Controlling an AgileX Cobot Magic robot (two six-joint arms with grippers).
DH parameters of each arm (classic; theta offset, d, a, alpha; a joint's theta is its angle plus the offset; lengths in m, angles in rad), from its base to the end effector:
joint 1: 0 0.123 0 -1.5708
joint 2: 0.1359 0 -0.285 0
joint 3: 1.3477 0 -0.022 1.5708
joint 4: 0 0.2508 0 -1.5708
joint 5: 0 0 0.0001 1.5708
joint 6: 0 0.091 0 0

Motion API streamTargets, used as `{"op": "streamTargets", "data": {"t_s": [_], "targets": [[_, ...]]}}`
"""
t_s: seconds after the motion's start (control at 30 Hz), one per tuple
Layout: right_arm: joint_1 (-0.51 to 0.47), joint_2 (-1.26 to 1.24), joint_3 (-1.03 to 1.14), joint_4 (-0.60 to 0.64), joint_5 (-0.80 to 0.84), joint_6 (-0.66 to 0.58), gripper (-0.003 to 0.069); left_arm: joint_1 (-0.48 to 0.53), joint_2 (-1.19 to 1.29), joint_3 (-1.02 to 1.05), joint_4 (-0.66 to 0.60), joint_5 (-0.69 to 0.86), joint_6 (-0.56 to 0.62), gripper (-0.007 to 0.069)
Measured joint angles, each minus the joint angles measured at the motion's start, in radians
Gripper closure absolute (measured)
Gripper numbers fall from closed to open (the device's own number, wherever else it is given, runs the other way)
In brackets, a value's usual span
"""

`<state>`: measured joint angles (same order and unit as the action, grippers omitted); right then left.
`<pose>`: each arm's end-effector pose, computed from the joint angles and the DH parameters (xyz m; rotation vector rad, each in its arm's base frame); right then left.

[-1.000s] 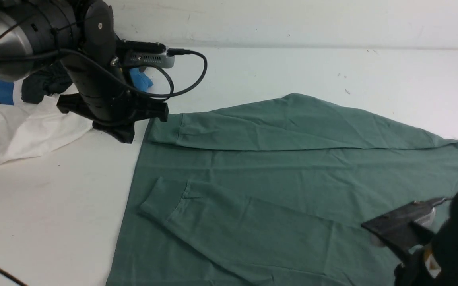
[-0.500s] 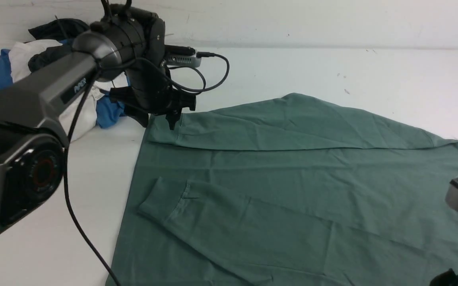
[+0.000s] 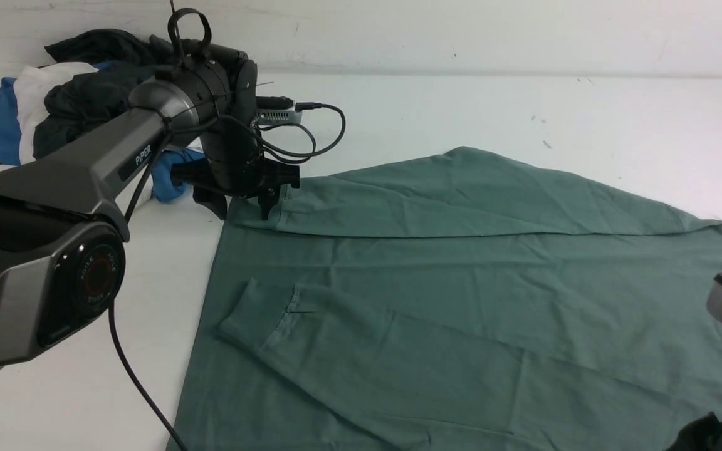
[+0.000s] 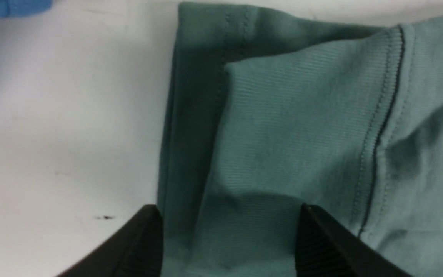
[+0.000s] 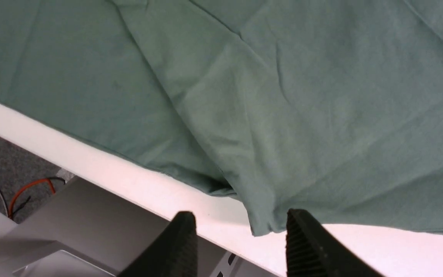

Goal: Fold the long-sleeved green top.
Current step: Use the left arm to clamp the cuff farthest from it, then use the left arm to drag and drop the cuff onto the cuff closest to the left arm

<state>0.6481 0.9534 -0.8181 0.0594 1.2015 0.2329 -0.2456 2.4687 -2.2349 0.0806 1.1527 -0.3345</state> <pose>0.1151 0.0935 0.2993 -0.5727 2.8055 0.2740 0.5066 -0.1201 0.1665 -0.0947 2.8578 -0.0046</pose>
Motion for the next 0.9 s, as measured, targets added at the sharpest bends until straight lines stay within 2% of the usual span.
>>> {"op": "streamTargets", "data": {"t_s": [0.1, 0.2, 0.23, 0.33, 0.43, 0.5, 0.7, 0.9], "targets": [[0.000, 0.000, 0.000, 0.000, -0.002, 0.001, 0.0355, 0.000, 0.000, 0.000, -0.009, 0.000, 0.005, 0.0229], [0.000, 0.000, 0.000, 0.000, -0.002, 0.002, 0.0355, 0.000, 0.000, 0.000, -0.025, 0.000, 0.020, 0.0319], [0.000, 0.000, 0.000, 0.000, -0.002, 0.002, 0.0355, 0.000, 0.000, 0.000, -0.026, 0.000, 0.024, 0.0326], [0.000, 0.000, 0.000, -0.003, -0.002, 0.004, 0.0355, 0.000, 0.000, 0.000, -0.036, 0.007, 0.060, 0.0485], [0.000, 0.000, 0.000, -0.003, -0.002, 0.004, 0.0355, 0.000, 0.000, -0.003, -0.056, 0.029, 0.088, 0.0594], [0.000, 0.000, 0.000, -0.003, -0.007, 0.004, 0.0355, 0.000, 0.000, -0.020, -0.060, 0.054, 0.094, 0.0617], [0.000, 0.000, -0.008, -0.036, -0.032, 0.009, 0.0355, -0.003, -0.046, -0.104, -0.098, 0.079, 0.117, 0.0619], [0.000, 0.000, -0.070, -0.250, -0.032, 0.085, 0.0373, -0.026, -0.178, -0.089, -0.189, 0.082, 0.138, 0.0619]]}}
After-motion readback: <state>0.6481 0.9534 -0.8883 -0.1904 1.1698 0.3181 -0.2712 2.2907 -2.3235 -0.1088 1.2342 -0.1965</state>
